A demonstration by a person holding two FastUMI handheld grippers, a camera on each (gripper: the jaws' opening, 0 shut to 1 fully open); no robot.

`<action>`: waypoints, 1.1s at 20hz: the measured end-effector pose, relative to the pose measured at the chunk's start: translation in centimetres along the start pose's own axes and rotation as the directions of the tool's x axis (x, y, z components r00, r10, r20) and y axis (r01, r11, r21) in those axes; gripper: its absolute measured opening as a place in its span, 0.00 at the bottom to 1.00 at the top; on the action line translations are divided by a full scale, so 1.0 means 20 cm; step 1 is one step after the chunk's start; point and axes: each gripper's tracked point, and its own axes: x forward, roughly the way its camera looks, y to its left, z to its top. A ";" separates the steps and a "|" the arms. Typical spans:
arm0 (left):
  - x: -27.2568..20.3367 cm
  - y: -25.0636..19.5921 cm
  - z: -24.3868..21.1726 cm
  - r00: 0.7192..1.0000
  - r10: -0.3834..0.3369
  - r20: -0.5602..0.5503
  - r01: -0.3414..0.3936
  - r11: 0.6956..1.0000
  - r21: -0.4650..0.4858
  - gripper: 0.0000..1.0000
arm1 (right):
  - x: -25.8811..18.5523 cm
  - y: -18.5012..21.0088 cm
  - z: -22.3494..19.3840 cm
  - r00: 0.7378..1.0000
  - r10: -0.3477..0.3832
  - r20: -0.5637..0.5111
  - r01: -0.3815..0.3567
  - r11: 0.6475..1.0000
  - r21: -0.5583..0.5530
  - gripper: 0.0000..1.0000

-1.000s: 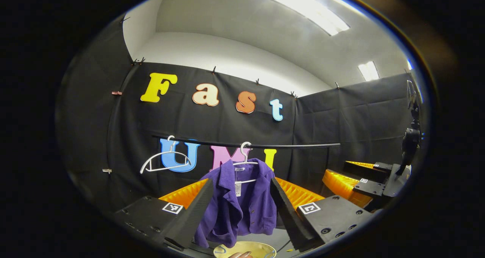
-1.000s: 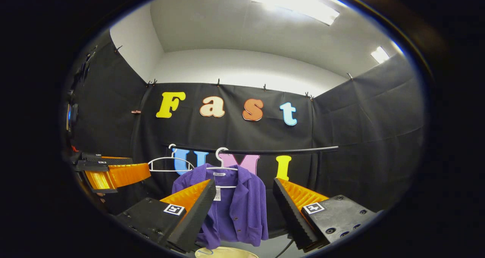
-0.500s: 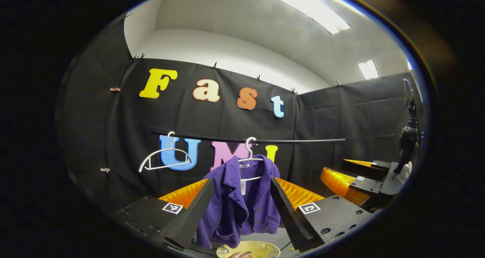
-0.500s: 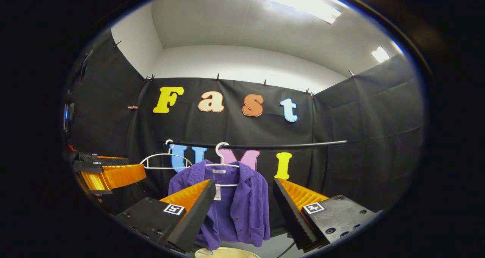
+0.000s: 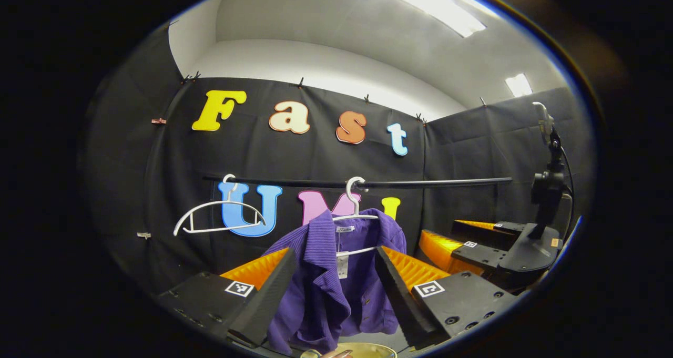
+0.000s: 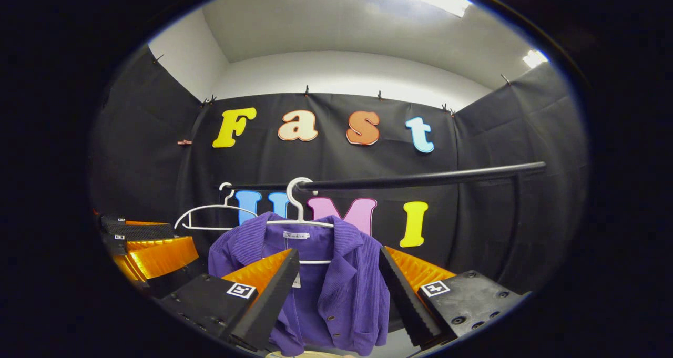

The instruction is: Grasp the clothes on the hanger with both hands and then place them into the laundry hamper below.

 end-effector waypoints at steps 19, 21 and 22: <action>0.51 0.10 -0.57 0.958 0.246 -0.150 -0.250 0.968 -0.013 0.94 | 0.60 -0.06 -0.69 0.973 0.163 -0.162 -0.134 0.975 0.177 0.99; 0.56 0.12 -0.61 0.951 0.268 -0.154 -0.275 0.961 -0.025 0.94 | 0.63 -0.05 -0.75 0.968 0.173 -0.183 -0.137 0.972 0.193 0.98; 0.57 0.13 -0.64 0.947 0.277 -0.162 -0.286 0.958 -0.032 0.94 | 0.64 -0.04 -0.76 0.965 0.179 -0.190 -0.140 0.969 0.202 0.98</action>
